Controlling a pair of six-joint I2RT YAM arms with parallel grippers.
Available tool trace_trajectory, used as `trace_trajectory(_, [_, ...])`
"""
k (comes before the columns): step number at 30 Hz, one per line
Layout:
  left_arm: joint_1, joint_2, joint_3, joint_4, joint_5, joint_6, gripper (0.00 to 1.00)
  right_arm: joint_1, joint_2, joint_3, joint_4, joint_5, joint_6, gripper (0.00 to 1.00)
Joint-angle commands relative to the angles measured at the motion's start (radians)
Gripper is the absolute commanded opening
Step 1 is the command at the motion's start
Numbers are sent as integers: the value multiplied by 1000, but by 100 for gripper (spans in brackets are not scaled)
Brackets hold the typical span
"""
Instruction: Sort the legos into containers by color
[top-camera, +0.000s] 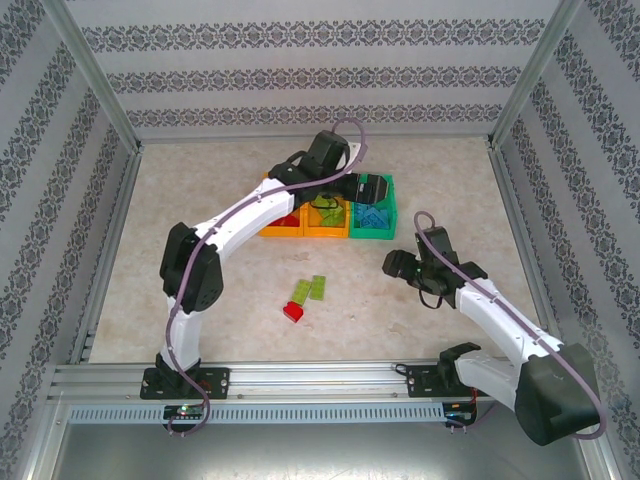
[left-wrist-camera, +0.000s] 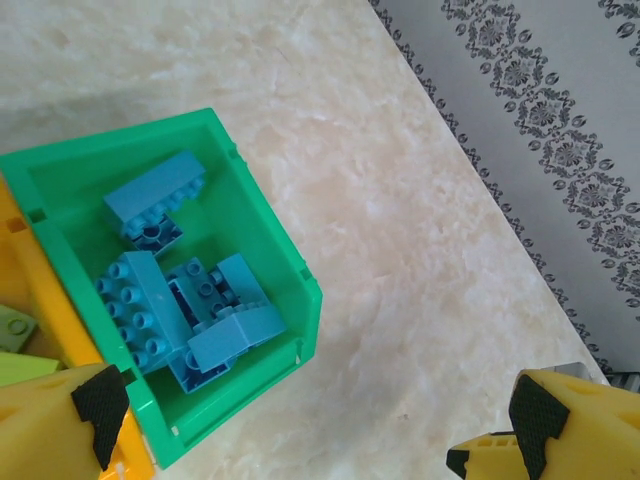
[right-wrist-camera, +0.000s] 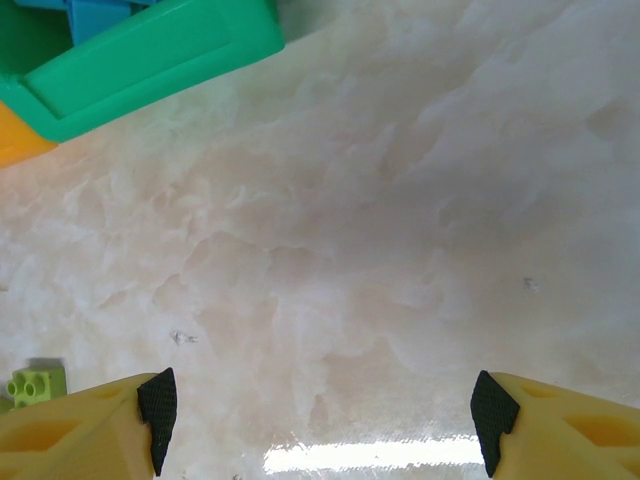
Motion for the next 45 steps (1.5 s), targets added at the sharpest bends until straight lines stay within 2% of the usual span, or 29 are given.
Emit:
trace_trajectory(1, [-4, -59, -78, 56, -63, 40, 100, 68, 11, 33, 20, 45, -24, 80])
trace_trajectory(5, [11, -135, -205, 112, -127, 12, 100, 172, 74, 75, 20, 79, -45, 81])
trace_trajectory(9, [35, -217, -331, 172, -185, -10, 100, 272, 183, 127, 38, 102, 26, 81])
trace_trajectory(16, [98, -304, -448, 116, -230, -14, 100, 476, 446, 316, 36, 134, 55, 80])
trace_trajectory(20, [135, -368, -537, 120, -240, -21, 99, 531, 571, 407, 22, 122, 53, 80])
trace_trajectory(26, [159, -418, -614, 90, -268, -20, 99, 544, 680, 466, -19, 109, 69, 76])
trace_trajectory(33, [165, -440, -652, 87, -274, -22, 99, 530, 719, 457, -52, 118, 75, 73])
trace_trajectory(38, [164, -441, -659, 82, -276, -22, 99, 487, 679, 406, -81, 143, 72, 71])
trace_trajectory(45, [167, -451, -684, 83, -292, -28, 99, 437, 542, 324, -74, 141, 49, 71])
